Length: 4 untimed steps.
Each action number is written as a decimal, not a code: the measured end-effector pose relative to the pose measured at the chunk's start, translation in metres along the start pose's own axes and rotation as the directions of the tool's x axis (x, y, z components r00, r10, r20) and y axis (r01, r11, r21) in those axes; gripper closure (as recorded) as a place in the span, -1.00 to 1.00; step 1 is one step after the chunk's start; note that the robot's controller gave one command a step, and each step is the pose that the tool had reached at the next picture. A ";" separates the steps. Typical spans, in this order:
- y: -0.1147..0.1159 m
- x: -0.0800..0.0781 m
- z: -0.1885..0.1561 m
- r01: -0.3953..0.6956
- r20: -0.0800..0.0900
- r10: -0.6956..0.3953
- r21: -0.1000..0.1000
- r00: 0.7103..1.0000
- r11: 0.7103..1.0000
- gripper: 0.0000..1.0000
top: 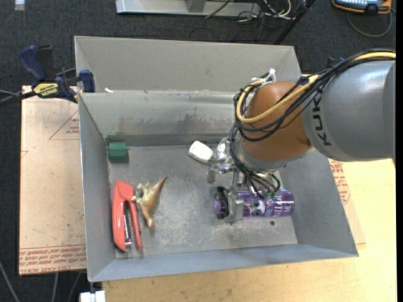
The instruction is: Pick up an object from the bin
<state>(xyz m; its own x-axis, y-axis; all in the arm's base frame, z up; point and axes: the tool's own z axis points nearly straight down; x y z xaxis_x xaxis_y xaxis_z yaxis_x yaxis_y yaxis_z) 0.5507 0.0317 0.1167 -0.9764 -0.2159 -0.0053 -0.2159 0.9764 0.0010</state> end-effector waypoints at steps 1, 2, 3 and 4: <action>-0.014 0.006 0.019 -0.116 -0.003 0.116 -0.002 0.993 0.993 -1.00; -0.019 0.005 0.021 -0.064 -0.004 0.064 -0.003 0.998 0.998 -1.00; -0.036 0.012 0.041 -0.150 0.008 0.150 -0.008 0.989 0.989 1.00; -0.037 0.012 0.041 -0.151 0.008 0.151 -0.009 0.989 0.989 1.00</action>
Offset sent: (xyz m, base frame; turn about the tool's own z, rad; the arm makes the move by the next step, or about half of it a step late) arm 0.0265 -0.0772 0.0047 0.0268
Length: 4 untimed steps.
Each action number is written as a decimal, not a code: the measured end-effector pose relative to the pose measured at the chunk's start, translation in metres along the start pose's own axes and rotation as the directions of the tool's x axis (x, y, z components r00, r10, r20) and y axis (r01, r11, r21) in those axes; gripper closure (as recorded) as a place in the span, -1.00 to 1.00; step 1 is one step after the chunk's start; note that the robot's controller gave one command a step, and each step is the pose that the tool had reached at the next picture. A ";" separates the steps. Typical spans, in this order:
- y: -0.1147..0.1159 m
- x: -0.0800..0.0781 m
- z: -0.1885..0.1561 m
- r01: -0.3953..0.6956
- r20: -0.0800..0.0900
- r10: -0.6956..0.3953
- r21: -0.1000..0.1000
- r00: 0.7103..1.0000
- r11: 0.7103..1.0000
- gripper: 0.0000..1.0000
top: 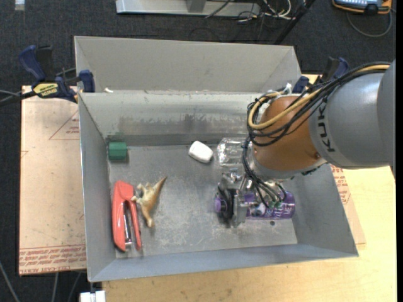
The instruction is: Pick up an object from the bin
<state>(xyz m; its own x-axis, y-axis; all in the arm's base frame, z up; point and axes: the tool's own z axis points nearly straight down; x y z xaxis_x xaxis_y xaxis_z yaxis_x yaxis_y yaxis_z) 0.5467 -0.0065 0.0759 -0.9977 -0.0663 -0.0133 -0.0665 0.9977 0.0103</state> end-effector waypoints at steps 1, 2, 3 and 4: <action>0.000 -0.001 -0.040 -0.002 -0.011 0.002 0.003 1.000 1.000 1.00; -0.012 -0.010 -0.088 -0.012 -0.002 0.012 0.000 1.000 1.000 1.00; -0.012 -0.007 -0.143 -0.024 -0.009 0.024 0.001 1.000 1.000 1.00; -0.012 -0.007 -0.159 -0.029 -0.007 0.029 0.000 1.000 1.000 1.00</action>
Offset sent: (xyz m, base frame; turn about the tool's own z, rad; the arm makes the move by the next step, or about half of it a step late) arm 0.0114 -0.0161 0.0954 0.0137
